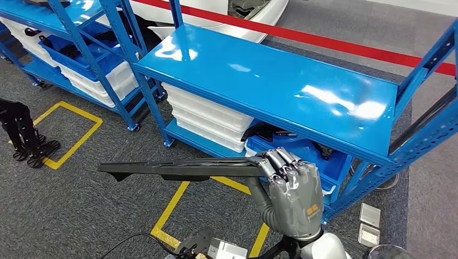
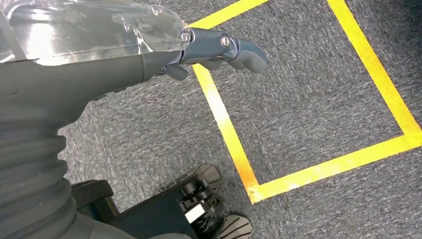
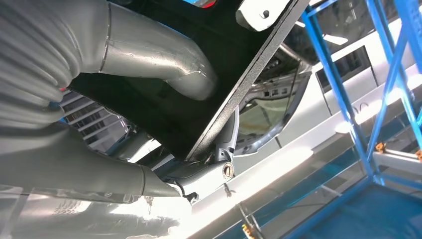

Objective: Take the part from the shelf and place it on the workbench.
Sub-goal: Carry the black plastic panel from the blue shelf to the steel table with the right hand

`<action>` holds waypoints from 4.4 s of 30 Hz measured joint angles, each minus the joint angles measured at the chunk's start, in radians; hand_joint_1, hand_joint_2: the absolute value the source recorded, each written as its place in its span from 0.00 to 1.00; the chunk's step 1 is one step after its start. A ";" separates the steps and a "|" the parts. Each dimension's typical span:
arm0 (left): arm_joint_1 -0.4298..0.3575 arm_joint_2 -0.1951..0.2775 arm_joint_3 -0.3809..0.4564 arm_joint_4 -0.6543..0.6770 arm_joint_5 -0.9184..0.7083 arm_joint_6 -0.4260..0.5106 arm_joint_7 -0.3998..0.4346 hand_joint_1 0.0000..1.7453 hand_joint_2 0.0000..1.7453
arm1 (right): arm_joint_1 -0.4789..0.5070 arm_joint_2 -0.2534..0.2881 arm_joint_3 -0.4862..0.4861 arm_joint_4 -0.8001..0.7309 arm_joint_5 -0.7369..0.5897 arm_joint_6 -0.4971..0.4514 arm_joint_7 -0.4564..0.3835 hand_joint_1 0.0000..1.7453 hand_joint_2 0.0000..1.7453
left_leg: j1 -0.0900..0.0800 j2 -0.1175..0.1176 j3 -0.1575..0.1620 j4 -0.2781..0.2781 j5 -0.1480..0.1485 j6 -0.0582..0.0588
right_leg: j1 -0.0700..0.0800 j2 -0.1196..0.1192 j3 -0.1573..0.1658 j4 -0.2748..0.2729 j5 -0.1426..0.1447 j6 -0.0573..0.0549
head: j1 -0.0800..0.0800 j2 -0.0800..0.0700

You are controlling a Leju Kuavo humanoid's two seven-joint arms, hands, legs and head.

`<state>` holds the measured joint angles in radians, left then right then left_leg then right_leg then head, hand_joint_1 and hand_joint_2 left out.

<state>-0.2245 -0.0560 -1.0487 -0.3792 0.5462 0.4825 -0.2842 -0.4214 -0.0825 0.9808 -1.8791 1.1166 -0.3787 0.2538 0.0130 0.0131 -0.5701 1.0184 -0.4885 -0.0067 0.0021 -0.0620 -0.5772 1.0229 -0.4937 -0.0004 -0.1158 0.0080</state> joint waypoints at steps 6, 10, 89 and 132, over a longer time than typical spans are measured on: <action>0.000 0.000 0.000 0.000 0.003 0.009 0.000 0.00 1.00 | -0.001 -0.001 0.000 0.000 -0.004 0.002 0.002 1.00 1.00 | 0.005 -0.024 -0.030 -0.006 0.029 0.021 | -0.010 0.056 -0.102 0.273 -0.161 0.018 | 0.007 0.000; 0.000 0.000 0.000 0.000 0.008 0.012 0.000 0.00 1.00 | -0.003 -0.001 0.000 0.002 -0.005 0.002 0.002 1.00 1.00 | 0.005 -0.053 -0.051 0.008 0.039 0.011 | -0.017 0.083 0.003 0.098 -0.064 0.016 | 0.007 0.000; 0.000 0.004 0.002 0.004 0.001 0.009 -0.006 0.00 1.00 | -0.019 0.000 0.001 0.027 -0.036 0.009 -0.002 1.00 1.00 | 0.008 0.010 0.019 -0.003 -0.013 -0.037 | -0.007 0.001 -0.013 0.001 0.021 -0.016 | -0.026 0.000; 0.001 0.004 0.002 0.006 -0.002 0.007 0.000 0.00 1.00 | -0.010 0.005 0.001 0.047 -0.041 0.000 -0.016 1.00 1.00 | -0.010 -0.025 -0.035 0.003 0.029 0.012 | -0.004 0.058 -0.056 0.173 -0.066 -0.014 | -0.004 0.000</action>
<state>-0.2237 -0.0519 -1.0468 -0.3736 0.5447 0.4898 -0.2842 -0.4313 -0.0774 0.9819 -1.8323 1.0751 -0.3788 0.2377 0.0028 -0.0117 -0.6052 1.0218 -0.4598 0.0049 -0.0020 -0.0041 -0.6333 1.1954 -0.5599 -0.0145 -0.1203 0.0084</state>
